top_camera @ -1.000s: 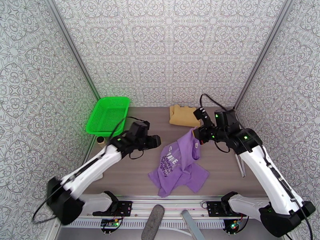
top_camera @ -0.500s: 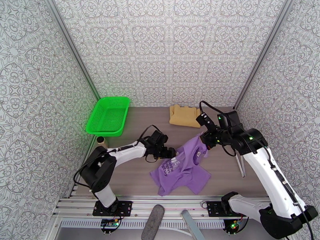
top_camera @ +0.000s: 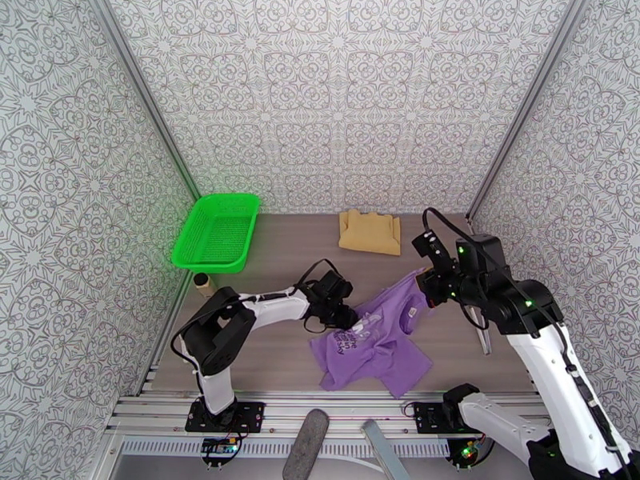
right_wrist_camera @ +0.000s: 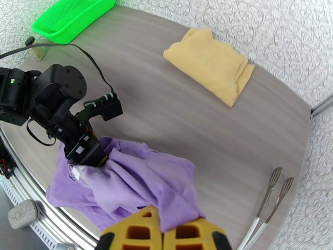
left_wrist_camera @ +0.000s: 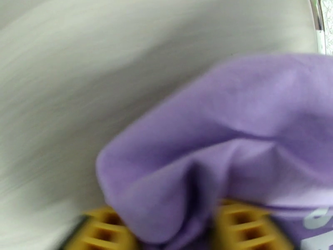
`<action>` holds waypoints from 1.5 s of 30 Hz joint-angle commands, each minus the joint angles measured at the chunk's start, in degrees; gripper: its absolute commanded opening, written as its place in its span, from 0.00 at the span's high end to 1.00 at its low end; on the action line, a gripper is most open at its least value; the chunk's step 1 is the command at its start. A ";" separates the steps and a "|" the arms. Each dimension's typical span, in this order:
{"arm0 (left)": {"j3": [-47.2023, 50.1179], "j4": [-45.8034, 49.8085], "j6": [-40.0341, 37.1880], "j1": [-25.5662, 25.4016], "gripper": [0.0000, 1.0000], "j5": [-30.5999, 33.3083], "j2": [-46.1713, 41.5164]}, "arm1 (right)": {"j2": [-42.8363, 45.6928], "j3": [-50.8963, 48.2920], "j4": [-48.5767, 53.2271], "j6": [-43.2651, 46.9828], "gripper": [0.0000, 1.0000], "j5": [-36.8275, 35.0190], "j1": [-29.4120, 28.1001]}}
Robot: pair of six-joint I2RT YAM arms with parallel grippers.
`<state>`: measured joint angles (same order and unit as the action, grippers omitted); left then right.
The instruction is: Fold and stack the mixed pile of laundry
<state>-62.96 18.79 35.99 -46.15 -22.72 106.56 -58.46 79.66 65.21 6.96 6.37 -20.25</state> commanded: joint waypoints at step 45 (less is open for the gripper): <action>-6.27 21.53 -1.37 20.00 0.25 15.79 -25.34 | -3.51 -39.13 -31.64 -24.24 1.00 19.97 3.90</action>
<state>-63.37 35.99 37.30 -26.65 -7.92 73.80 -62.52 42.76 37.21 -12.95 24.99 -15.79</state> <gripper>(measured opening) 0.772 0.045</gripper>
